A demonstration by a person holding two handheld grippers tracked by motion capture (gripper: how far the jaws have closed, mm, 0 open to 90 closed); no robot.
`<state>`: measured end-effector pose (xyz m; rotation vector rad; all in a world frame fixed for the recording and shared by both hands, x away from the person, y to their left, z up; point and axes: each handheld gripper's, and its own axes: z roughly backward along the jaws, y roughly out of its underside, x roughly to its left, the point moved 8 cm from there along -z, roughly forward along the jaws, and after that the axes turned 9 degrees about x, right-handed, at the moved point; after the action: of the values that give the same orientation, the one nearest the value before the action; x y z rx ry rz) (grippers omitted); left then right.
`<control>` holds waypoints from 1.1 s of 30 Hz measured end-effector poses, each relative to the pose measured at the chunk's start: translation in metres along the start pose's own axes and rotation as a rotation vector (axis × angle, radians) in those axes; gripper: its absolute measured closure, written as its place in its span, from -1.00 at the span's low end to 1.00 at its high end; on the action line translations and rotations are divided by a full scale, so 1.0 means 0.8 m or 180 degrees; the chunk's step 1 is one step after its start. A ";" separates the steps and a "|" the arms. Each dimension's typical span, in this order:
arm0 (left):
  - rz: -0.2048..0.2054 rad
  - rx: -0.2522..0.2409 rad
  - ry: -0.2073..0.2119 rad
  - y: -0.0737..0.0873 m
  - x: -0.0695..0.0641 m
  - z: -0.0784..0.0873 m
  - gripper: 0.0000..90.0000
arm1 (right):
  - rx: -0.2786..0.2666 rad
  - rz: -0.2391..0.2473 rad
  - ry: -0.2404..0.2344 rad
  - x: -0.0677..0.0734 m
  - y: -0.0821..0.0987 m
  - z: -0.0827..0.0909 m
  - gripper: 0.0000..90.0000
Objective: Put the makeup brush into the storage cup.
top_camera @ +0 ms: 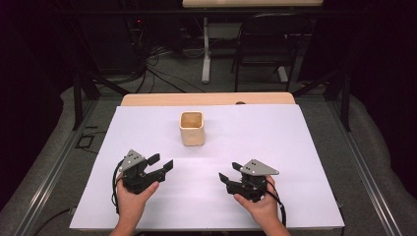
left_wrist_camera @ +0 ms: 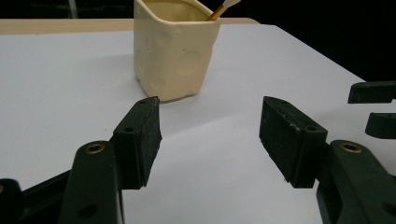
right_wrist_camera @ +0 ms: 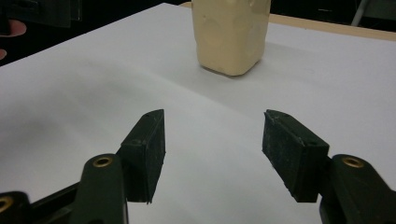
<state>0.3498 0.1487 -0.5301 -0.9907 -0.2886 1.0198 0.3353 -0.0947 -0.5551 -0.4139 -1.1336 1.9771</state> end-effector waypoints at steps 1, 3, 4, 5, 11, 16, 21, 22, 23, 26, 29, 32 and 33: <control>-0.0002 0.0006 0.0006 0.000 0.000 0.000 -0.14 | 0.0044 0.0002 0.0013 -0.001 0.002 0.000 -0.13; -0.0007 0.0006 -0.0003 0.000 0.000 0.001 -0.14 | 0.0048 -0.0002 0.0017 -0.002 0.005 -0.001 -0.13; -0.0003 0.0004 -0.0009 0.000 0.000 0.001 -0.14 | 0.0039 -0.0018 0.0019 -0.003 0.005 -0.002 -0.13; -0.0004 0.0009 -0.0012 0.000 0.000 0.001 -0.14 | 0.0049 -0.0030 0.0002 -0.003 0.006 -0.002 -0.13; -0.0001 -0.0006 -0.0011 0.000 0.001 0.002 -0.14 | 0.0066 -0.0004 0.0005 -0.003 0.011 -0.004 -0.13; 0.0013 -0.0021 -0.0001 -0.001 0.002 0.002 -0.14 | 0.0076 -0.0027 -0.0011 -0.004 0.014 -0.005 -0.13; 0.0012 -0.0020 -0.0003 -0.001 0.002 0.002 -0.14 | 0.0150 -0.0033 -0.0011 -0.006 0.019 -0.007 -0.13; 0.0016 -0.0008 -0.0009 0.000 0.002 0.002 -0.14 | 0.0143 -0.0027 -0.0015 -0.005 0.020 -0.008 -0.13; 0.0009 -0.0001 -0.0010 0.000 0.002 0.002 -0.14 | 0.0166 -0.0012 -0.0018 -0.006 0.021 -0.009 -0.13; 0.0002 0.0004 -0.0013 0.000 0.002 0.002 -0.14 | 0.0201 -0.0028 -0.0021 -0.006 0.025 -0.013 -0.13; 0.0007 0.0000 -0.0015 0.000 0.002 0.002 -0.14 | 0.0235 -0.0056 -0.0031 -0.007 0.028 -0.016 -0.13; 0.0009 -0.0005 -0.0004 0.000 0.002 0.002 -0.14 | 0.0268 -0.0058 -0.0033 -0.007 0.030 -0.016 -0.13; 0.0007 -0.0023 0.0000 -0.001 0.002 0.002 -0.14 | 0.0260 -0.0057 -0.0040 -0.007 0.030 -0.017 -0.13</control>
<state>0.3500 0.1508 -0.5293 -0.9976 -0.2915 1.0214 0.3355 -0.0981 -0.5828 -0.3477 -1.0567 2.0054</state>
